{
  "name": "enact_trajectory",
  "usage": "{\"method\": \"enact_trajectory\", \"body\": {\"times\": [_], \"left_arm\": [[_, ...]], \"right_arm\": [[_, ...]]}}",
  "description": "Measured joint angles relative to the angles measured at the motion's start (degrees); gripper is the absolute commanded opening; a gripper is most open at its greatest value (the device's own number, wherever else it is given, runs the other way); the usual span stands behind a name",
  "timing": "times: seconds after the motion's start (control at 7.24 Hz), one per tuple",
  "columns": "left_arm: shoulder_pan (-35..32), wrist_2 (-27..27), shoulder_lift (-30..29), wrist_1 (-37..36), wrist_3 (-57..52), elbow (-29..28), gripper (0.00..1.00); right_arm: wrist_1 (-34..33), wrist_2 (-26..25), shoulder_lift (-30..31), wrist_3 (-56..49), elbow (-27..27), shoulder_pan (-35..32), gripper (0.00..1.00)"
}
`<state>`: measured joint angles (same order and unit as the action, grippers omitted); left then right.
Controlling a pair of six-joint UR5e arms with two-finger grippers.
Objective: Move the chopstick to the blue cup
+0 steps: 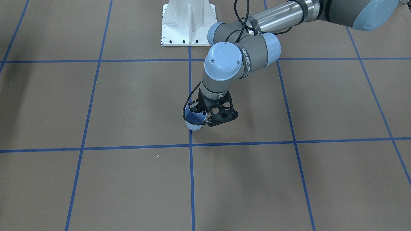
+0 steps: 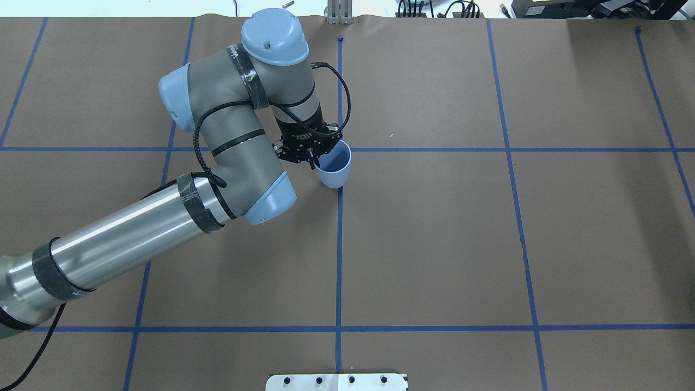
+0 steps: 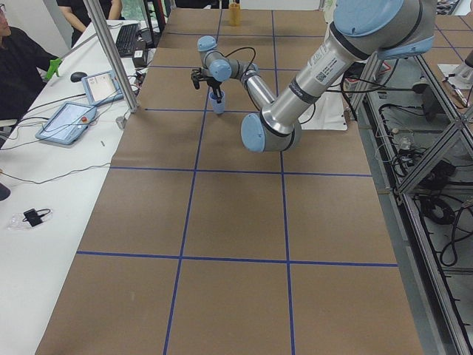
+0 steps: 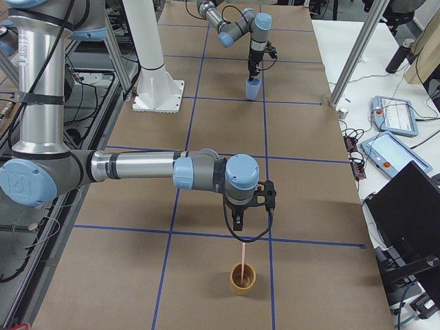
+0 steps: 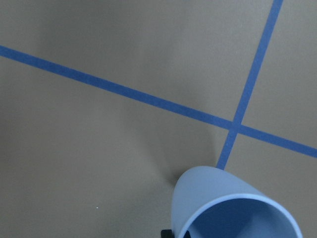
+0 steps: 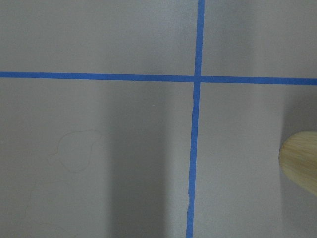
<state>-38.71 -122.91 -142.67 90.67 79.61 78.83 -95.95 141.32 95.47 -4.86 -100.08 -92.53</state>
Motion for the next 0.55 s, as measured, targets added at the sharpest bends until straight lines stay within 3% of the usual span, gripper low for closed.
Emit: {"method": "enact_trajectory", "body": {"times": [0.14,0.28,0.41,0.55], "left_arm": [[0.4,0.0,-0.1,0.1,0.1,0.0,0.05],[0.8,0.2,-0.1,0.2,0.3,-0.3,0.41],[1.2,1.2,-0.2,0.4,0.5,-0.6,0.86],[1.7,2.4,-0.2,1.3,0.7,-0.8,0.99]], "right_arm": [[0.0,0.0,0.2,0.0,0.0,-0.1,1.00],[0.0,0.0,0.4,-0.1,-0.1,-0.1,1.00],[0.1,0.0,0.4,0.0,-0.1,-0.1,1.00],[0.1,0.0,0.5,0.0,-0.1,-0.1,1.00]]}}
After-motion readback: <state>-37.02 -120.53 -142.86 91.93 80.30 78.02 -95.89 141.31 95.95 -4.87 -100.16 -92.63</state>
